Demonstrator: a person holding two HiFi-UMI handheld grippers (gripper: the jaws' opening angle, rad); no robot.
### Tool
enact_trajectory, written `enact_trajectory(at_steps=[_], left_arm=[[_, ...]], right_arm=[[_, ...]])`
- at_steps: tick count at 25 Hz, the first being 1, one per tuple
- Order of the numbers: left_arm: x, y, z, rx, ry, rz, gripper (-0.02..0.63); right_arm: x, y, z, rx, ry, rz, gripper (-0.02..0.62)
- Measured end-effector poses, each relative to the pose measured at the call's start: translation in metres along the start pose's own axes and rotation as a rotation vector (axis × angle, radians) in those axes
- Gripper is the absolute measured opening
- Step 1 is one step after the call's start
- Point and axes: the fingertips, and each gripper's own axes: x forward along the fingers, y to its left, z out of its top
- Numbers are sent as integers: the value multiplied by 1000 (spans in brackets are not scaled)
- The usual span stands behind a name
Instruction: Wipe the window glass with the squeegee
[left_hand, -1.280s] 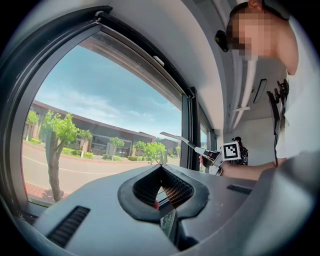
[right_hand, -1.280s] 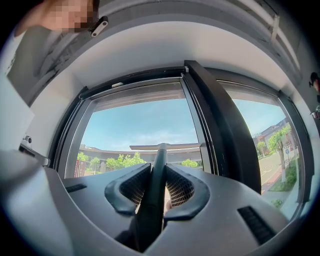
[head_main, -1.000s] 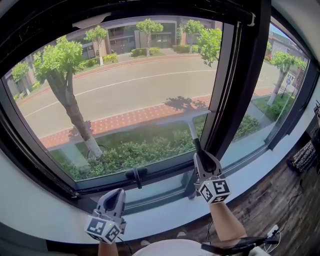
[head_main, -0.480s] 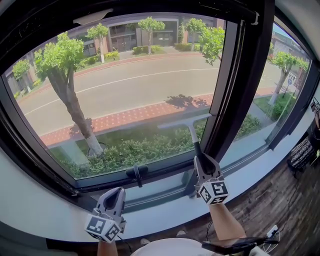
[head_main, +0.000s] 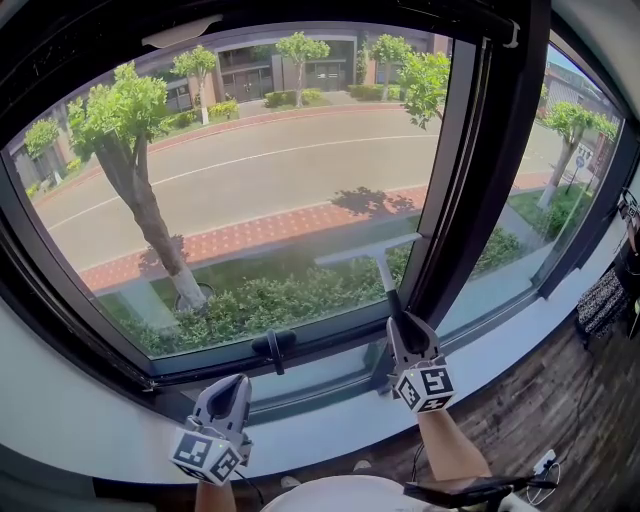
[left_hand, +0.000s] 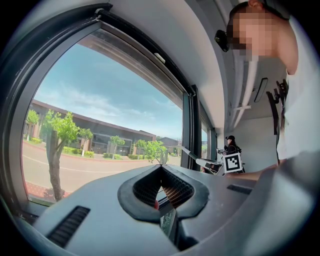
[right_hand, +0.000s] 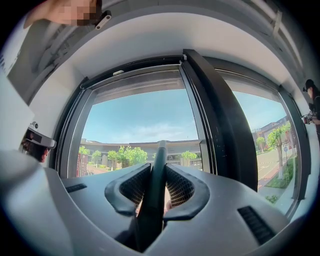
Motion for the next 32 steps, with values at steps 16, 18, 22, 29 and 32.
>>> enact_trajectory(at_steps=[16,18,22,29,32], left_arm=[[1,1,-6,-5,17,11,18],[1,2,-7,-5,16,11,18],[0,-1,-9,-6,23,11,18],[0,0,-10,-8,33,10,18],[-1,1,-11,-8,35,11,18]], right_arm=[[-9,1,-39,10,72,2,100],[-10,0,-44,13,80,2,100],[-13,-1,-50,19,88,1,100],[-15,0,-64,25,118,-1,100],[-17,0,-75,27,141,-2,100]])
